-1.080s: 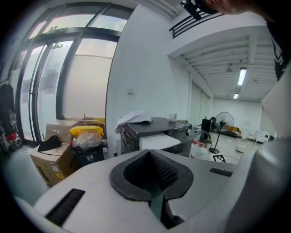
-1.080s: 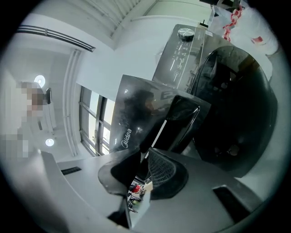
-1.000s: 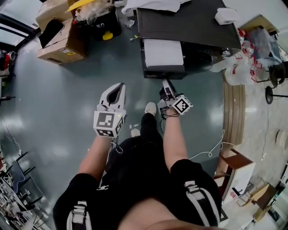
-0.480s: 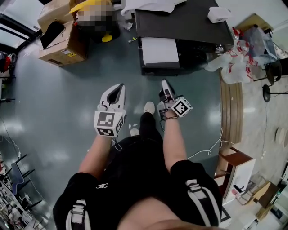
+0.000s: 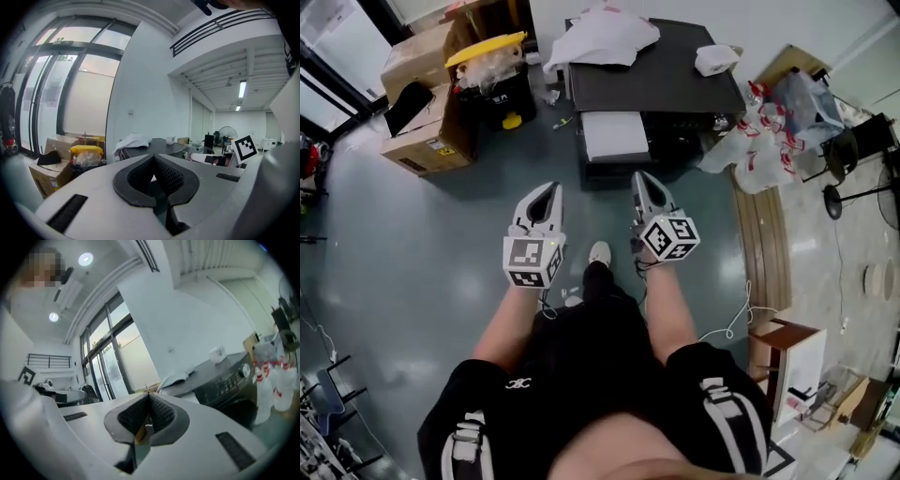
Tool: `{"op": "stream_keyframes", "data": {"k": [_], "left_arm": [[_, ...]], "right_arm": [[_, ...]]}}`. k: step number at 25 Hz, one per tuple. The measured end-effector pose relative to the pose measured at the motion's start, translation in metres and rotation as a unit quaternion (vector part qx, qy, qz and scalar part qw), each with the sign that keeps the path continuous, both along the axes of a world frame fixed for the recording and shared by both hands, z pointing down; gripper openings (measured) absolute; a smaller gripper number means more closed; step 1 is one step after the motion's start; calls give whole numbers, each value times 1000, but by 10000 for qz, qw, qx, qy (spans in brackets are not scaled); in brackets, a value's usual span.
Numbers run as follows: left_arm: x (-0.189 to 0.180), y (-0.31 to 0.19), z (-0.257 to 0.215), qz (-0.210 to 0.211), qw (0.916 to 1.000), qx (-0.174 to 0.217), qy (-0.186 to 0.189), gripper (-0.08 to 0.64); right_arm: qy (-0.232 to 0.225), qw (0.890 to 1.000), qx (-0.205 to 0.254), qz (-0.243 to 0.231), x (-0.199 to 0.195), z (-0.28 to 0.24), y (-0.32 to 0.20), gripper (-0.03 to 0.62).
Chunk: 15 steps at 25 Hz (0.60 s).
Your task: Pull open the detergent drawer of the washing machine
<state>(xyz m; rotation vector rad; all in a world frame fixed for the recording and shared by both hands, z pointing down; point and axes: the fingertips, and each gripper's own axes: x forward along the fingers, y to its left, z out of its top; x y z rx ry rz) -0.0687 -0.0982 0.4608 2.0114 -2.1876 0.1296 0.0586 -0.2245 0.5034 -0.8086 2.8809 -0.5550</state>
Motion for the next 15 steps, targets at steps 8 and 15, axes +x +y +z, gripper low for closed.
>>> {"op": "stream_keyframes", "data": {"k": [8,15], "left_arm": [[1,5,-63,-51,9989,442,-153,2],[-7,3,-100,-110,9966,729,-355,2]], "right_arm": [[578,9861,1380,722,3,-113,12,3],[552,9726,2082,878,-3,-167,35,3]]}}
